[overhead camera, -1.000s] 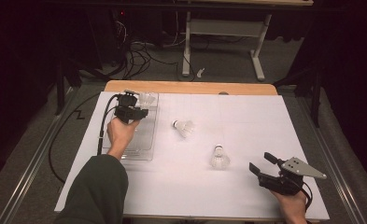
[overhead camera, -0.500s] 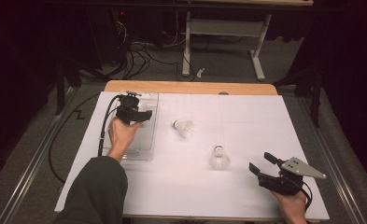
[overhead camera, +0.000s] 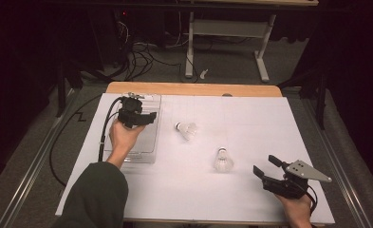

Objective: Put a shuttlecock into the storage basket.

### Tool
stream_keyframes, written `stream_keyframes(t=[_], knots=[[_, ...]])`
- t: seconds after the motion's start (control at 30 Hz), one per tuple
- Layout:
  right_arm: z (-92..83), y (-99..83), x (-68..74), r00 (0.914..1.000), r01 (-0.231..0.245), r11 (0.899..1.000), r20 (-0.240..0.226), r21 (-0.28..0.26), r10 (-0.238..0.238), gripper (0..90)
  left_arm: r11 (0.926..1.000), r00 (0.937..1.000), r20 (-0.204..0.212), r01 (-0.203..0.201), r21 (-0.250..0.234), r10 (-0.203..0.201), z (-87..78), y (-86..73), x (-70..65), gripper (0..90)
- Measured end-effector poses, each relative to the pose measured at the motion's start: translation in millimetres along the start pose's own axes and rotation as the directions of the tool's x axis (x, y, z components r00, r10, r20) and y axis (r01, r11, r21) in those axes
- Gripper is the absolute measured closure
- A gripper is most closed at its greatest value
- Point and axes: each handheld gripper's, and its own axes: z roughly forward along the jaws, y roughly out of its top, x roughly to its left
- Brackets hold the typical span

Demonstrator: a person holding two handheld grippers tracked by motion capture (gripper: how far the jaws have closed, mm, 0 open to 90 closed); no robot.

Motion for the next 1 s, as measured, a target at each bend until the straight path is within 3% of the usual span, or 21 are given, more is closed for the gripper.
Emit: stream_keyframes(t=[0.07,0.33,1.0], knots=[[0.0,0.0,0.0,1.0,0.0,1.0,0.0,0.0,0.0,27.1,0.9995,1.0,-0.004,-0.005,-0.033,0.005,-3.0,-1.5,-2.5,39.3],[-0.1,0.0,0.1,1.0,0.0,1.0,0.0,0.0,0.0,27.1,0.9985,0.9998,0.018,0.004,-0.055,-0.004,-10.9,-6.5,-2.4,39.8],[-0.1,0.1,0.3,1.0,0.002,1.0,-0.001,0.0,-0.002,27.1,0.9942,0.9982,0.042,-0.04,-0.099,0.044,-32.5,-16.6,-15.2,39.7]])
